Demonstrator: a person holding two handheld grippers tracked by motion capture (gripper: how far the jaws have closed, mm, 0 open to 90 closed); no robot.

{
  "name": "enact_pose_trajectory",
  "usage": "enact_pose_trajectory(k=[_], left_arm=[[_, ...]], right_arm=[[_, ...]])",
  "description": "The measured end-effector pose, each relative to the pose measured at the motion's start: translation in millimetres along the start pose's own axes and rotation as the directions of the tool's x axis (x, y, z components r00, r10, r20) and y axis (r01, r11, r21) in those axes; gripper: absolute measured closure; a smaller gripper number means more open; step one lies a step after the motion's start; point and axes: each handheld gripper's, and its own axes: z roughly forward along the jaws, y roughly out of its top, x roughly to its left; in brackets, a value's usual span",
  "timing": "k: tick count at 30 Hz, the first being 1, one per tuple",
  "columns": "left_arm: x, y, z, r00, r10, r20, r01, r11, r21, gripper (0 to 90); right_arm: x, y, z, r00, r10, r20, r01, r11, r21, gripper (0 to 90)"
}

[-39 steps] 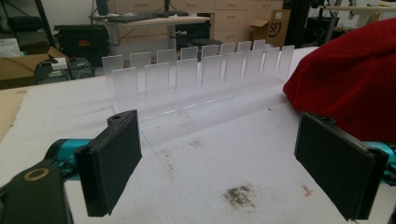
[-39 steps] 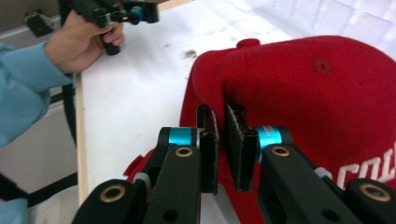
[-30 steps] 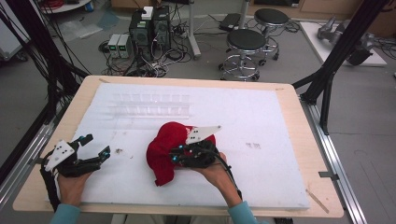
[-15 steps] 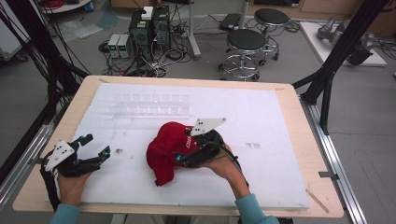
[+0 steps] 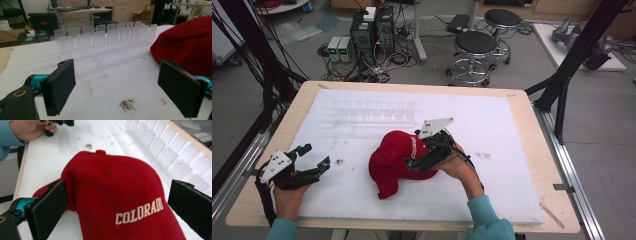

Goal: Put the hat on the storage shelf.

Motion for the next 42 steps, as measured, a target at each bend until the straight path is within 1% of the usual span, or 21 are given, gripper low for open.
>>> enact_pose_trajectory(k=[3,7,10,11,13,16,18,20,22,23,25,27,29,31,33,34,35,36,38,39,42], left_arm=[[0.0,0.0,0.0,1.0,0.0,0.0,0.0,1.0,0.0,14.9],[0.0,-0.1,0.0,1.0,-0.001,0.0,0.001,1.0,-0.001,15.0],[0.0,0.0,0.2,1.0,-0.002,-0.003,0.002,1.0,0.001,14.9],[0.0,0.0,0.1,1.0,-0.001,-0.003,0.001,1.0,0.001,14.9],[0.0,0.0,0.1,1.0,-0.001,-0.003,0.001,1.0,0.001,14.9],[-0.2,0.0,-0.1,1.0,0.003,-0.003,-0.003,1.0,0.002,14.9],[-0.2,0.0,0.0,1.0,0.003,-0.003,-0.003,1.0,0.003,15.0],[-0.3,0.0,-0.1,1.0,0.002,-0.003,-0.002,1.0,0.003,14.9],[-0.3,-0.1,-0.1,1.0,0.003,-0.003,-0.003,1.0,0.002,15.0],[-0.4,0.0,0.1,1.0,0.002,-0.003,-0.002,1.0,0.002,14.9],[-0.5,-0.1,0.2,1.0,0.002,-0.004,-0.002,1.0,0.001,14.9],[-0.3,0.0,-0.1,1.0,0.003,-0.003,-0.003,1.0,0.002,14.9],[-0.2,0.0,0.0,1.0,0.0,-0.002,0.0,1.0,0.001,14.9],[-0.1,0.0,0.1,1.0,0.0,-0.003,0.0,1.0,0.0,15.0],[-0.1,0.0,0.1,1.0,0.0,-0.003,0.0,1.0,0.0,15.0],[-0.1,0.0,0.1,1.0,0.0,-0.003,0.0,1.0,0.0,14.9],[-0.1,0.0,0.1,1.0,0.0,-0.003,0.0,1.0,0.0,14.9],[-0.2,0.0,0.1,1.0,-0.001,-0.003,0.001,1.0,0.0,14.9],[-0.1,0.0,0.0,1.0,0.0,-0.002,0.0,1.0,0.001,14.9],[-0.1,0.0,0.0,1.0,0.0,-0.002,0.0,1.0,0.001,14.9],[-0.2,0.0,0.0,1.0,0.003,-0.001,-0.003,1.0,0.002,15.0]], right_arm=[[-4.7,-1.1,5.0,1.0,-0.005,-0.007,0.006,1.0,0.025,1.7],[-10.4,-3.2,12.9,0.9994,-0.018,-0.03,0.019,0.999,0.033,1.7],[-13.3,-4.9,17.6,0.9994,-0.023,-0.027,0.024,0.999,0.043,1.7],[-16.2,-6.5,20.5,0.9994,-0.005,-0.034,0.006,0.999,0.045,1.7],[-18.4,-7.4,21.8,0.9995,-0.01,-0.029,0.011,0.999,0.043,1.7],[-23.3,-11.3,27.2,0.9991,0.001,-0.042,0.001,0.999,0.048,1.8],[-25.0,-12.8,29.6,0.9975,0.006,-0.07,-0.002,0.999,0.053,4.2],[-27.1,-14.1,32.1,0.9976,0.012,-0.068,-0.009,0.999,0.054,4.6],[-29.3,-15.7,34.2,0.9963,0.023,-0.082,-0.019,0.998,0.056,6.0],[-30.2,-16.1,35.3,0.997,0.026,-0.073,-0.021,0.998,0.06,6.8],[-31.9,-16.8,37.4,0.9948,0.027,-0.098,-0.02,0.997,0.069,15.5],[-32.0,-16.8,38.3,0.9949,0.028,-0.097,-0.021,0.997,0.072,16.0],[-34.2,-17.3,40.8,0.9932,0.038,-0.11,-0.03,0.997,0.069,20.9],[-34.4,-17.3,41.3,0.993,0.045,-0.109,-0.037,0.997,0.073,22.0],[-35.2,-17.3,42.6,0.9925,0.047,-0.113,-0.039,0.996,0.078,27.5],[-35.1,-17.0,43.1,0.992,0.043,-0.118,-0.034,0.996,0.081,36.1],[-35.1,-17.0,43.1,0.992,0.043,-0.118,-0.034,0.996,0.081,36.1],[-35.2,-16.8,43.2,0.9925,0.039,-0.116,-0.029,0.996,0.086,39.9],[-34.7,-16.1,43.4,0.9936,0.039,-0.106,-0.029,0.995,0.094,52.9],[-34.8,-15.8,42.6,0.9914,0.047,-0.122,-0.036,0.995,0.092,56.7],[-33.6,-14.9,42.5,0.9924,0.052,-0.112,-0.04,0.994,0.103,63.9]])
